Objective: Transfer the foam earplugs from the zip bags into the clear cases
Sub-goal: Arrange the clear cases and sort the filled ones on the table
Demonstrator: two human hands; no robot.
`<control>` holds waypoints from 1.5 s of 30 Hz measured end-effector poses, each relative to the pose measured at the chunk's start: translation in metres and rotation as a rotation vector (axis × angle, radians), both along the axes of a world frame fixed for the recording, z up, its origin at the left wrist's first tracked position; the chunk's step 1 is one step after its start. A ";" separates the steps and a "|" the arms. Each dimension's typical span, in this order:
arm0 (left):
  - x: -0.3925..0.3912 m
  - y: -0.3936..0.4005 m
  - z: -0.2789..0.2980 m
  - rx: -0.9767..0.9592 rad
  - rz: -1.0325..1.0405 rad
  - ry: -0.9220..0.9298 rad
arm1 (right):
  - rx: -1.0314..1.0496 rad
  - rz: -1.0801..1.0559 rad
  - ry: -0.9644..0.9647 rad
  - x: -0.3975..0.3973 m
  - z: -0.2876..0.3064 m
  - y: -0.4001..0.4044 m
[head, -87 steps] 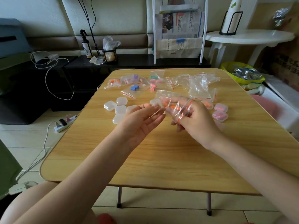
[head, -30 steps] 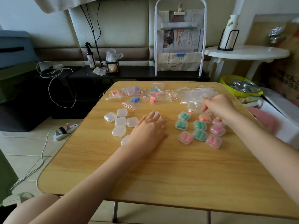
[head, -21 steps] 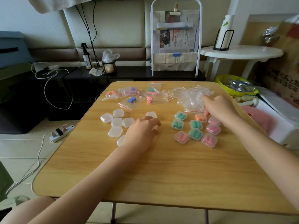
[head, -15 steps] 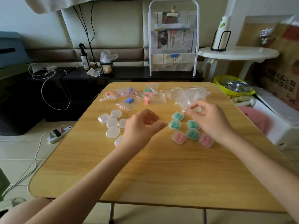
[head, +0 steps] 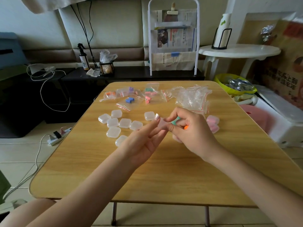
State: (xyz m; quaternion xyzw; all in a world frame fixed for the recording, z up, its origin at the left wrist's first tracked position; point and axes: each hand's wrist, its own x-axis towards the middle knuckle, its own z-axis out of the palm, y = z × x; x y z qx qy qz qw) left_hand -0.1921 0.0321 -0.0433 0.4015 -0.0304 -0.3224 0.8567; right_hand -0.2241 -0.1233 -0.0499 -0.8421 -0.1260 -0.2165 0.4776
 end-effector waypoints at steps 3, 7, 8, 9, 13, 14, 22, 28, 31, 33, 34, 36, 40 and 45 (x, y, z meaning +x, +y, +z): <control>-0.003 0.000 -0.001 0.015 -0.024 0.015 | -0.025 0.005 0.013 0.000 0.000 0.000; -0.001 0.003 0.001 0.195 -0.021 -0.042 | -0.161 0.028 0.153 0.000 0.003 -0.006; -0.002 0.003 0.001 0.216 -0.029 -0.027 | -0.179 0.041 0.181 0.000 0.004 -0.008; -0.003 0.003 0.001 0.230 -0.035 -0.002 | -0.200 0.055 0.199 0.000 0.005 -0.009; -0.005 0.001 0.002 0.248 -0.042 0.067 | -0.262 0.068 0.202 0.000 0.007 -0.014; -0.005 0.001 0.002 0.249 -0.037 0.067 | -0.278 0.056 0.183 0.001 0.007 -0.015; -0.003 0.003 0.001 0.162 -0.077 -0.009 | -0.447 -0.059 -0.011 -0.004 0.008 -0.013; -0.003 0.004 0.003 0.265 -0.007 -0.056 | -0.568 -0.052 -0.082 -0.002 0.001 -0.016; -0.002 0.002 0.002 0.298 0.034 -0.112 | -0.598 -0.029 -0.082 -0.003 0.002 -0.015; -0.002 0.002 0.001 0.295 0.030 -0.137 | -0.555 -0.016 -0.096 -0.002 0.001 -0.017; -0.002 0.002 0.000 0.299 0.025 -0.148 | -0.491 0.003 -0.075 -0.001 0.000 -0.019; -0.003 0.002 -0.001 0.305 -0.002 -0.176 | -0.299 0.047 0.005 0.001 0.001 -0.023; -0.009 0.003 0.004 0.261 -0.262 -0.226 | 0.071 0.073 0.197 0.002 0.009 -0.022; -0.010 0.002 0.001 0.255 -0.388 -0.158 | 0.033 0.003 0.371 0.005 0.000 -0.016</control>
